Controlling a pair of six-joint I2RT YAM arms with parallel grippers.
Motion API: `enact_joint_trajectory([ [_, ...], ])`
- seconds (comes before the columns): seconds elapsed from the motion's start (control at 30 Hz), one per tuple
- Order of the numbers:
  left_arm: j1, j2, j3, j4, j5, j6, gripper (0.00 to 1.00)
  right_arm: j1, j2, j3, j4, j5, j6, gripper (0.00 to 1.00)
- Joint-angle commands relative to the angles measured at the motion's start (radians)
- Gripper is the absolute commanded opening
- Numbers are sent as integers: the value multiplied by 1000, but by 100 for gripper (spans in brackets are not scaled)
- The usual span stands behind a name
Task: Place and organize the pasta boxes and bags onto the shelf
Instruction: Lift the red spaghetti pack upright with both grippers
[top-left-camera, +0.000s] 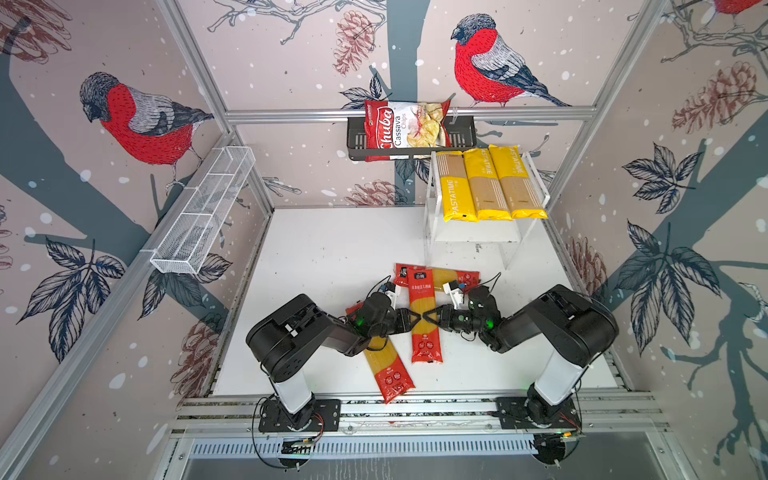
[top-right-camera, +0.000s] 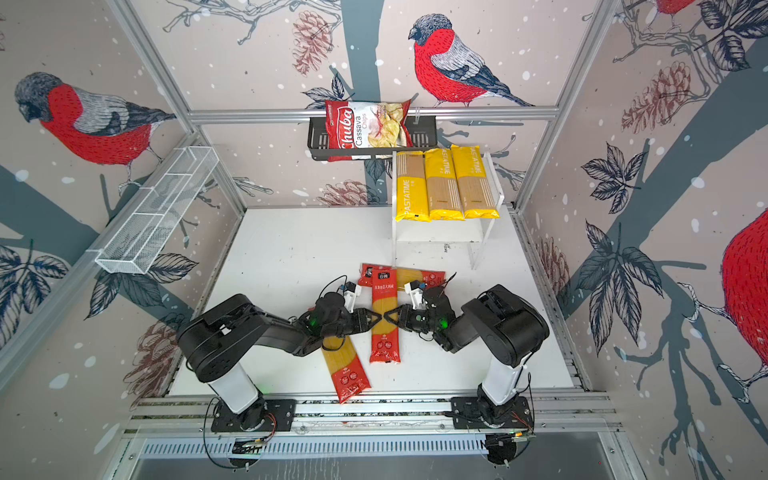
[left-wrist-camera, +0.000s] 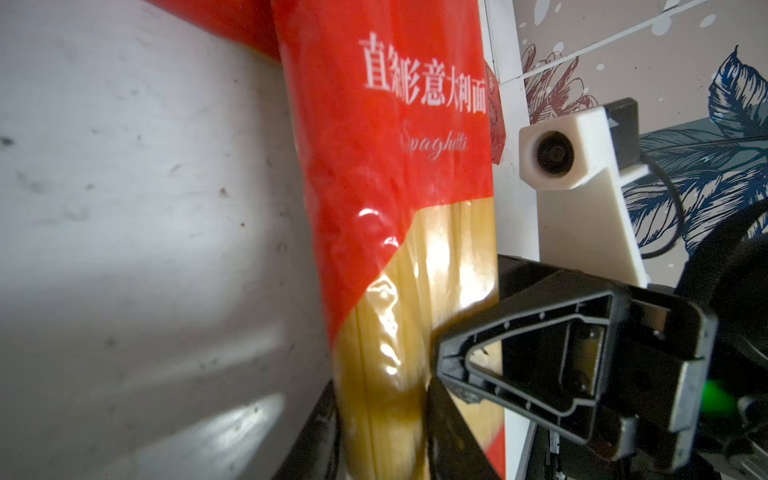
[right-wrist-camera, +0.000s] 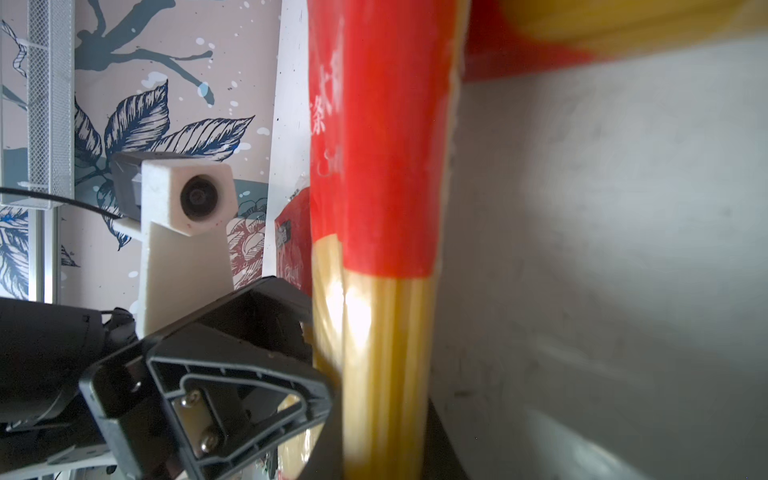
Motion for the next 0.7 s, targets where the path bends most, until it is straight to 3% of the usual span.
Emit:
enact_joint_trajectory([
  [0.0, 9, -61, -14, -36, -17, 36, 37, 3, -21, -15, 73, -23, 3, 12],
  [0.13, 38, -172, -50, -75, -23, 37, 41, 11, -70, -47, 113, -19, 13, 10],
  [0.27, 58, -277, 2, -239, -35, 108, 58, 28, -154, -62, 102, -5, 2, 10],
  [0.43, 61, -339, 87, -394, -66, 184, 67, 38, -295, -50, -4, 11, -52, 8],
  [0.53, 81, -360, 86, -371, -39, 154, 70, 38, -379, -29, -79, 10, -76, 7],
  [0.67, 99, -384, 59, -203, 57, 120, 75, 38, -450, 7, -119, -30, -84, 7],
])
